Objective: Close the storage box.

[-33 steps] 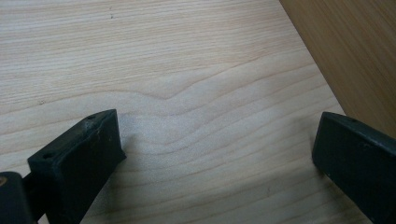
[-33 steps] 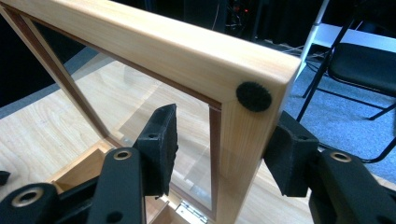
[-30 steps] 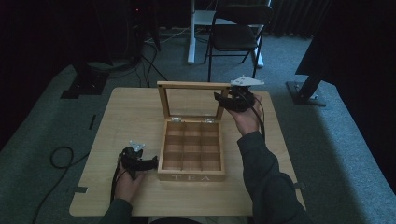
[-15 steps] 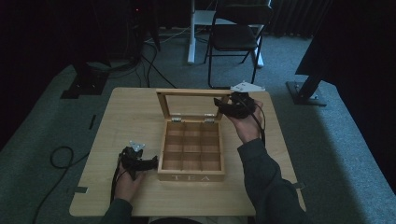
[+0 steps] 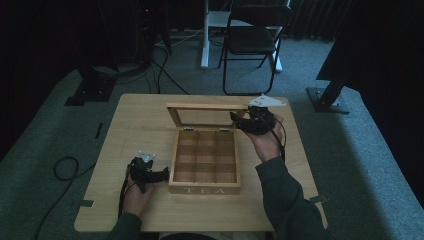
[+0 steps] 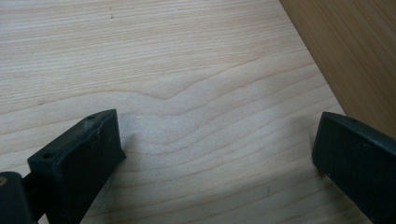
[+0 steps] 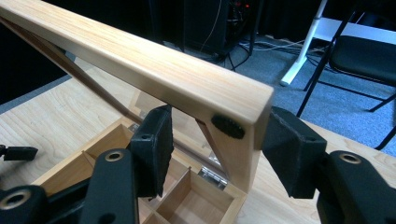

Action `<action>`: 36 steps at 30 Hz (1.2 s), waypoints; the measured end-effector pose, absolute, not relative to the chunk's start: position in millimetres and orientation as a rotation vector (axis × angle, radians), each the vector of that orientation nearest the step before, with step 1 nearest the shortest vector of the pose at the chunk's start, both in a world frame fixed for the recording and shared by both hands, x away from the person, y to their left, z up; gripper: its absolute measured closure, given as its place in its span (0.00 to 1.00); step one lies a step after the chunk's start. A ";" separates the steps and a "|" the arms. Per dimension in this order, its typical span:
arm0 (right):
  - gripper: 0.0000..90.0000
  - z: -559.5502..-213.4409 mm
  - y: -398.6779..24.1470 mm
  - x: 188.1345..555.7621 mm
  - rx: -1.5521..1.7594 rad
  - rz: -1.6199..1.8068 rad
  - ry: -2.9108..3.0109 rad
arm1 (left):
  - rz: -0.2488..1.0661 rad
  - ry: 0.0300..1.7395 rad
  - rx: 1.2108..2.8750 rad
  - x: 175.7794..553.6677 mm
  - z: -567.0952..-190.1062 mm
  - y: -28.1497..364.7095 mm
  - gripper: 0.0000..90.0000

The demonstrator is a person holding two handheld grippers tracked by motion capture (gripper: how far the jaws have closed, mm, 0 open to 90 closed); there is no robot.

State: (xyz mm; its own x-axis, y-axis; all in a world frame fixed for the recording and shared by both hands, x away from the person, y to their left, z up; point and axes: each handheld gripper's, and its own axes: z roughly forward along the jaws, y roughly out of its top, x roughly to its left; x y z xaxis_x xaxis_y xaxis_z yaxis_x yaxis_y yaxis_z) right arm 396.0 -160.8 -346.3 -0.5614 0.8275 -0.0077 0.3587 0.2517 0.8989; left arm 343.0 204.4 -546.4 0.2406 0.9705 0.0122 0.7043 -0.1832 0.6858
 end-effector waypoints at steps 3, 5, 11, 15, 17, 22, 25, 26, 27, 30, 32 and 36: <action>0.47 -348.3 -158.1 391.9 1.067 1.254 2.055 | 0.619 1.527 1.958 343.0 -546.5 204.3 0.02; 0.46 -349.3 -156.6 389.0 1.058 1.241 2.061 | 0.618 1.527 1.958 343.0 -546.5 204.3 0.02; 0.46 -353.4 -155.6 380.4 1.039 1.227 2.075 | 0.618 1.526 1.960 343.0 -546.3 204.4 0.02; 0.45 -356.4 -155.6 373.4 1.030 1.215 2.091 | 0.619 1.525 1.962 343.0 -546.3 204.5 0.02; 0.45 -358.1 -155.7 369.9 1.029 1.215 2.098 | 0.619 1.526 1.960 343.0 -546.3 204.4 0.02; 0.43 -364.2 -157.8 362.5 1.038 1.236 2.104 | 0.620 1.525 1.961 343.0 -546.3 204.5 0.02; 0.43 -367.6 -157.1 357.1 1.030 1.228 2.099 | 0.620 1.525 1.962 343.0 -546.3 204.5 0.02; 0.43 -368.6 -156.6 355.2 1.022 1.219 2.097 | 0.620 1.525 1.962 343.0 -546.2 204.6 0.02; 0.43 -369.6 -155.9 353.3 1.017 1.212 2.096 | 0.620 1.526 1.959 343.1 -546.3 204.4 0.02; 0.43 -373.4 -152.8 346.7 1.003 1.171 2.093 | 0.622 1.524 1.961 343.1 -546.3 204.5 0.02; 0.42 -375.7 -151.0 343.4 1.001 1.151 2.092 | 0.622 1.524 1.959 343.1 -546.4 204.5 0.02; 0.40 -381.0 -148.9 337.2 0.990 1.122 2.092 | 0.623 1.524 1.958 343.1 -546.5 204.4 0.02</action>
State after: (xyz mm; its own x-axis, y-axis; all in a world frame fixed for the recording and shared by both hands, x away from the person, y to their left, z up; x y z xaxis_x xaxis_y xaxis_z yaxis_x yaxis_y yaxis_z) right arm 337.2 -148.9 -381.0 -0.5692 0.8119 -0.1295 0.3412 0.3765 0.8613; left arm 343.1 204.4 -546.5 0.2403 0.9706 0.0141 0.7024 -0.1839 0.6876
